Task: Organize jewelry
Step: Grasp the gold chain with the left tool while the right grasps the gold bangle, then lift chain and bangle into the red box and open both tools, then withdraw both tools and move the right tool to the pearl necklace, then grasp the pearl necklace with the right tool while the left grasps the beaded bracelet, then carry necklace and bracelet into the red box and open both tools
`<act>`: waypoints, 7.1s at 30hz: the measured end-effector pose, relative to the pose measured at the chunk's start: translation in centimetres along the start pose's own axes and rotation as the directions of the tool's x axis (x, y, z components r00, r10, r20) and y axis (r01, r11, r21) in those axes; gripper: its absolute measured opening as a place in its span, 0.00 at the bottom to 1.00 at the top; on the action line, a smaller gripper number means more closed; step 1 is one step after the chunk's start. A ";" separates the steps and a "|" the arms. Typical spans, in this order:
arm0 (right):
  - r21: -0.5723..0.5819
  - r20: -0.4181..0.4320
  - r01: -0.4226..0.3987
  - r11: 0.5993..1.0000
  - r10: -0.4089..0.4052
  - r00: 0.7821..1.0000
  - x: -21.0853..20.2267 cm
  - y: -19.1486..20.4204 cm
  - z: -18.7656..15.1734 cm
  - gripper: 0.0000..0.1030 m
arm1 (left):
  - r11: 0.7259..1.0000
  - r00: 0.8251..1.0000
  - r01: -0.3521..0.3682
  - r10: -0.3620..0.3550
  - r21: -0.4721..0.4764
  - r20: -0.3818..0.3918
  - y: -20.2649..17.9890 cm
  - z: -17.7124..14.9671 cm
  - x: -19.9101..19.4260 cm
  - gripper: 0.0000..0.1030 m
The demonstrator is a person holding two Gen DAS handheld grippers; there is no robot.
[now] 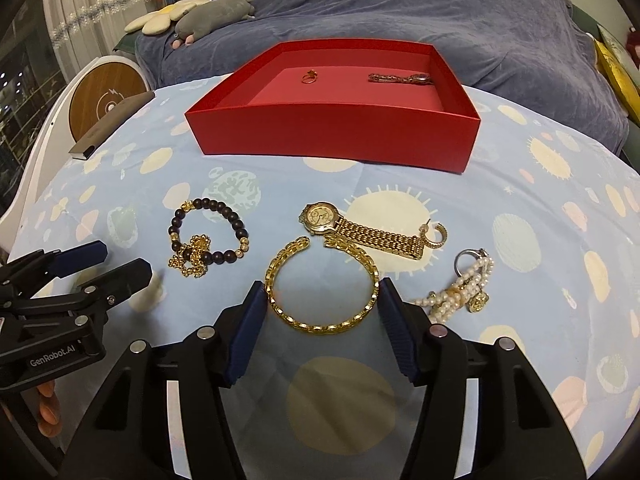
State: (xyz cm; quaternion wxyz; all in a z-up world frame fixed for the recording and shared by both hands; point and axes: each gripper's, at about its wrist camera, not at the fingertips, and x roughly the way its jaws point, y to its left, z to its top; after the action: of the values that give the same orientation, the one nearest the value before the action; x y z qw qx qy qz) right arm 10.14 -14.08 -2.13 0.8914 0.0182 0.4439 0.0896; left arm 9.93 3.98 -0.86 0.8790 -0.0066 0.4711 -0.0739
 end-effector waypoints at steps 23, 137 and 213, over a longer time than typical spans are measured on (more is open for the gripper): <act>0.047 0.009 0.002 0.999 -0.003 1.000 -3.6 -3.3 -1.6 0.54 | 0.992 0.999 -0.007 0.001 0.128 0.046 -5.5 0.0 1.9 0.05; 0.134 -0.040 -0.011 0.991 0.016 0.999 -0.6 -5.4 -0.5 0.44 | 0.997 1.000 0.009 -0.010 -0.082 -0.009 -0.4 3.0 0.6 0.49; 0.153 0.143 -0.101 0.983 0.079 0.987 -1.9 -5.8 13.0 0.13 | 0.989 0.959 0.146 -0.143 0.006 0.246 -3.8 17.5 -4.7 0.05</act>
State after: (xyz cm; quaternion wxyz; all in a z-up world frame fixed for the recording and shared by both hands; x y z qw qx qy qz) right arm 20.20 -19.46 6.61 0.9102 0.1159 0.3867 0.0925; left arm 21.44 -0.16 13.05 0.9227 -0.0554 0.3573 -0.1336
